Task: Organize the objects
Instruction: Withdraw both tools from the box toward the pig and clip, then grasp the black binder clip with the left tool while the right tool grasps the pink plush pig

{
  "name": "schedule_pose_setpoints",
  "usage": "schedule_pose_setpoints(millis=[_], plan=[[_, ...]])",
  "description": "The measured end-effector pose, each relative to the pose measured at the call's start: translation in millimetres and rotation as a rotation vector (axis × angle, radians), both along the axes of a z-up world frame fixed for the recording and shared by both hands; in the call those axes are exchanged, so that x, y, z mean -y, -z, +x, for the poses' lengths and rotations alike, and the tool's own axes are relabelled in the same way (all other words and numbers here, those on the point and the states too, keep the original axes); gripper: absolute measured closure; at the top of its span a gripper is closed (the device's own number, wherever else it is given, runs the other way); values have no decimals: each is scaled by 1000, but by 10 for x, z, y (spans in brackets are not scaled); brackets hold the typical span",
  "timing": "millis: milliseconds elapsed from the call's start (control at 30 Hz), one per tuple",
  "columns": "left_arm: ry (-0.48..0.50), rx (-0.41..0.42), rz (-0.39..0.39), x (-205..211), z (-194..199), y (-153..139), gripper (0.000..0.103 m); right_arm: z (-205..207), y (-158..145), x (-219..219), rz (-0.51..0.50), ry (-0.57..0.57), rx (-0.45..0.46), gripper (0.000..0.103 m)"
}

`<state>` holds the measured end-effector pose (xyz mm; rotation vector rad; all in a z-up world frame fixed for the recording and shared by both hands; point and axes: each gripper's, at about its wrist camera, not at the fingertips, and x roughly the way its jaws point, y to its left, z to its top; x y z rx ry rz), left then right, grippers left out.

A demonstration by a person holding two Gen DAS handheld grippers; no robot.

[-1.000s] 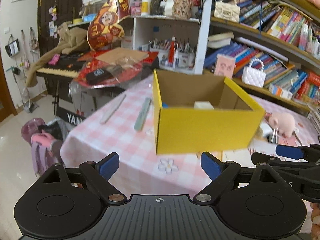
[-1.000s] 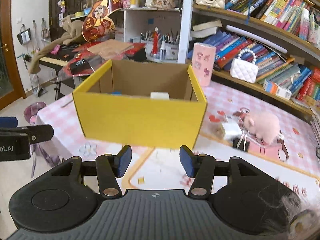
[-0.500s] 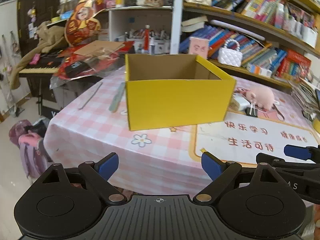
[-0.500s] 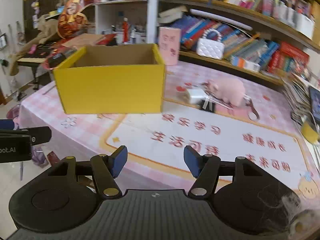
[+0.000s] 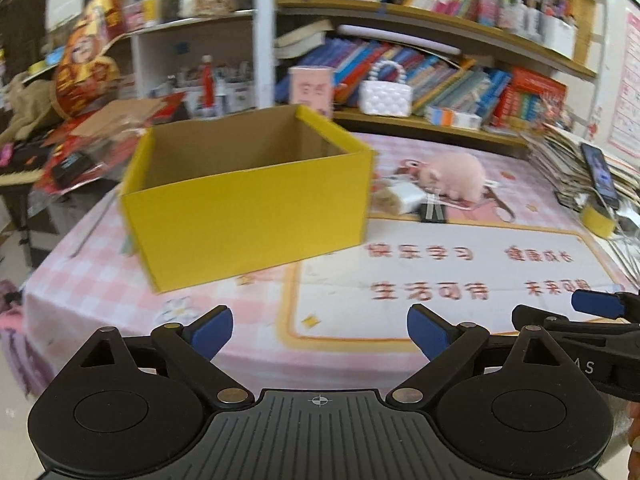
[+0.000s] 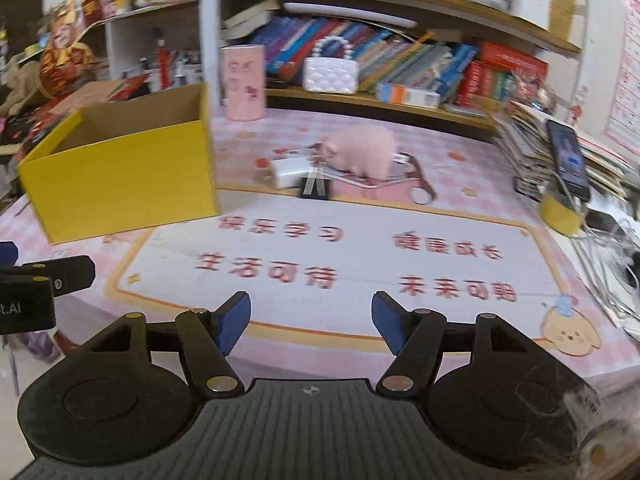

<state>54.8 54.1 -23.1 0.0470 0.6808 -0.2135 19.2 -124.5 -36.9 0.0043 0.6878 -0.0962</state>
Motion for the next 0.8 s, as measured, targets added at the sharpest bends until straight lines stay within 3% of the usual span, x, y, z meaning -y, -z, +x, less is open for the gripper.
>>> schedule_pose_setpoints(millis=[200,467,800], plan=[[49,10,19,376,185,-14,7,85,3,423,25,87,-10,37],[75,-12,29,844,435,4,7,361,4,951,53,119,-26,34],[20,-84,39,1433,866,122,8,851,40,1579,93,73,-33,30]])
